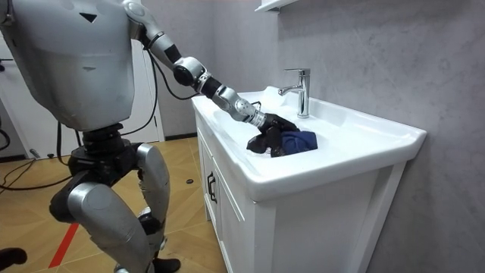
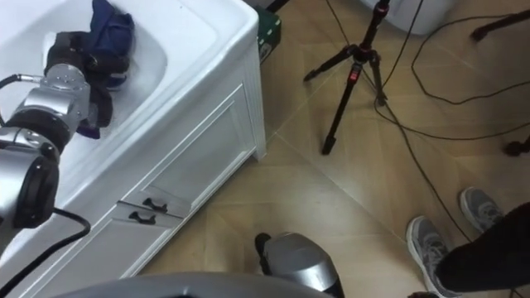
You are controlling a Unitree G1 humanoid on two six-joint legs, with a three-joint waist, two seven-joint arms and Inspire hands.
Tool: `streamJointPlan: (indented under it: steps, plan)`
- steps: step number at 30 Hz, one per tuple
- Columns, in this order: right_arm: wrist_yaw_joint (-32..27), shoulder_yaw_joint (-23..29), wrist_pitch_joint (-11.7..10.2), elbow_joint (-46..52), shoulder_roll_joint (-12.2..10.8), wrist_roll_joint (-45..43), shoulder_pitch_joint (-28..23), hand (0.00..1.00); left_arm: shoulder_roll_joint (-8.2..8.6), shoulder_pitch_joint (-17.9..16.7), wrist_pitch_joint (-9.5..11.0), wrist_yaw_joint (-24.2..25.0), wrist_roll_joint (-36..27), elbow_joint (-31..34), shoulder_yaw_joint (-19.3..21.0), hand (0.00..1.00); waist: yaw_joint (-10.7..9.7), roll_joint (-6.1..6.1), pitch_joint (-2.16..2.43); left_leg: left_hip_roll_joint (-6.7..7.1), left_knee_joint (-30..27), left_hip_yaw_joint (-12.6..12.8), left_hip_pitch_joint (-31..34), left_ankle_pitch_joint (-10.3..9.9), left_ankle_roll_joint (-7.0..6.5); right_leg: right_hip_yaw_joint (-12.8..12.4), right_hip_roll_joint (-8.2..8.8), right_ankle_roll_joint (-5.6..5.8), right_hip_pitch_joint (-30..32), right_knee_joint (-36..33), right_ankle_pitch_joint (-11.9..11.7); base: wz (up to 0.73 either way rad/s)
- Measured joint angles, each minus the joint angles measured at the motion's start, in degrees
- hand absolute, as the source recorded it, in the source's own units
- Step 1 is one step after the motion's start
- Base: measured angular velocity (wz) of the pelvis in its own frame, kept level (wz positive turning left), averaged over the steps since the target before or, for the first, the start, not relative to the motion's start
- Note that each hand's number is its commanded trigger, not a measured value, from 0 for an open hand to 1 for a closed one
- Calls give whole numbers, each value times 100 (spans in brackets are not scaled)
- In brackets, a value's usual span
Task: Wipe basin
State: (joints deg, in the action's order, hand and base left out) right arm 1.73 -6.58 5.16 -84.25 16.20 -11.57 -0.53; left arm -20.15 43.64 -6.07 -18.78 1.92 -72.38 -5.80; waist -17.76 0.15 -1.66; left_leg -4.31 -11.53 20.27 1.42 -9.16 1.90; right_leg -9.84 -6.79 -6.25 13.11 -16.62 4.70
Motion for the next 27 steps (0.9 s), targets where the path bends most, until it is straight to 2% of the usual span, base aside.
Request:
streamJointPlan:
  steps: [1, 6, 11, 14, 16, 18, 22, 24, 27]
  plan:
    - [-36, 2, -2, 0, 0, -8, -1, 0, -62, 21, 57, -56, 109, -152, 0, 100, 12, 1, 1, 7, 5, -4, -14, 0, 0, -61, -21, -3, -7, -8, -6, -28]
    - [-90, 85, 15, 0, 5, -44, -56, 0, -403, 79, 69, -116, 239, -533, 63, 100, 12, 7, 4, -4, -3, -10, -3, 2, 0, -70, -53, -36, 9, -12, -54, -12]
    - [-166, 116, 92, 2, 4, 1, -55, 0, -505, 80, 61, -241, 238, -543, 138, 100, 129, 15, 11, -5, -8, -17, 22, 2, -1, -71, -60, -33, 45, 1, -35, 5]
    - [-232, 117, 97, 4, 3, -11, -27, 0, -623, 79, 48, -333, 348, -598, 119, 100, 256, 33, 30, -9, -7, -26, 37, 2, 0, -65, -59, -40, 70, -22, -84, -6]
    - [-252, 122, 99, 51, 6, -33, -35, 0, -803, 79, -2, -339, 782, -785, 147, 100, 332, 39, 44, -14, -17, -25, 36, 1, 0, -60, -57, -48, 70, -11, -112, -10]
    - [-255, 122, 124, 144, 7, -22, -102, 0, -889, 79, -51, -382, 1119, -840, 172, 100, 380, 54, 54, -17, -16, -51, 46, 1, 0, -32, -51, -49, 64, 0, -115, 5]
    - [-274, 236, 115, 189, 2, 3, -102, 0, -934, 77, -117, -429, 1845, -871, 234, 100, 493, 73, 66, -24, -13, -38, 56, 1, 1, 65, -23, -47, 42, 14, -113, 16]
    - [-285, 234, 113, 186, 2, 13, -84, 0, -939, 53, -117, -434, 1929, -966, 234, 100, 585, 75, 67, -32, -11, -38, 64, 2, 1, 70, -27, -43, 35, 93, -126, 5]
    - [-279, 236, 120, 174, -3, 12, -110, 0, -964, 46, -248, -433, 2123, -1143, 236, 100, 605, 118, 87, -48, -14, -39, 95, 3, 1, 130, -24, -12, -11, 192, -153, 17]
